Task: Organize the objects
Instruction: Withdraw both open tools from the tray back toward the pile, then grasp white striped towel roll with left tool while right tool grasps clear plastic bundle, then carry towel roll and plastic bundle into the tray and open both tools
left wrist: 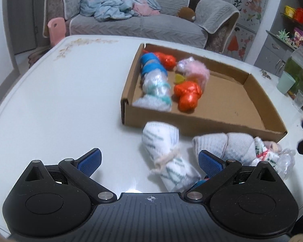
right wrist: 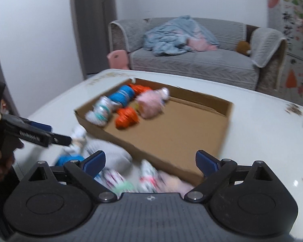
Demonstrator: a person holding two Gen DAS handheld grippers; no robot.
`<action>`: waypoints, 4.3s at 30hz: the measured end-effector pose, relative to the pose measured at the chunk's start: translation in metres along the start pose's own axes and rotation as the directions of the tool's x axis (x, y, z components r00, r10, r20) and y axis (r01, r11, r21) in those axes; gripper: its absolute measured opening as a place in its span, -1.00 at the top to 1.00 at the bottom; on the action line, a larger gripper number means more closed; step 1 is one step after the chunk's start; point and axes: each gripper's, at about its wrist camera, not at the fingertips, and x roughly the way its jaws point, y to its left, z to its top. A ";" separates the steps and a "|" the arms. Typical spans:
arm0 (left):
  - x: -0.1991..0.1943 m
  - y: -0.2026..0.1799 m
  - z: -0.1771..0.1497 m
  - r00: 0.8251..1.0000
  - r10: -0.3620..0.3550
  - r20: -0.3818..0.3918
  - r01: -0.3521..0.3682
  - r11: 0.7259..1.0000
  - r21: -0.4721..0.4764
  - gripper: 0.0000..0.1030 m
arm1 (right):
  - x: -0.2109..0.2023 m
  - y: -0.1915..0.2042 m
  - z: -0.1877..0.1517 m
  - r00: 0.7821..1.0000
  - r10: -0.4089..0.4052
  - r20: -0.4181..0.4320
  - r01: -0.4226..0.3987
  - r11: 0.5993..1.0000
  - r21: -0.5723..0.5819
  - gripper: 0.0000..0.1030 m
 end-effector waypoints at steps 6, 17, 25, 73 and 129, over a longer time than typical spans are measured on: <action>0.009 -0.003 -0.004 1.000 0.012 -0.009 -0.012 1.000 0.009 -0.99 | -0.001 -0.015 -0.036 0.996 -0.085 0.010 0.084 0.995 0.056 -0.92; 0.030 -0.005 -0.006 0.998 0.043 -0.037 -0.041 0.998 0.046 -0.99 | 0.018 -0.025 -0.057 0.996 -0.089 -0.021 0.090 0.992 0.088 -0.90; 0.034 0.000 -0.004 0.997 0.075 -0.026 -0.073 0.995 0.068 -0.99 | 0.017 -0.029 -0.067 0.997 -0.071 -0.036 0.074 0.992 0.104 -0.76; -0.022 -0.021 0.036 0.987 -0.046 0.154 0.011 0.975 0.223 0.15 | -0.031 -0.045 -0.031 0.987 -0.125 0.104 0.122 0.992 0.033 -0.43; 0.195 -0.088 0.173 0.989 -0.135 -0.064 0.149 0.929 0.338 0.14 | 0.174 -0.046 0.083 0.983 -0.041 -0.177 -0.046 0.888 -0.457 -0.43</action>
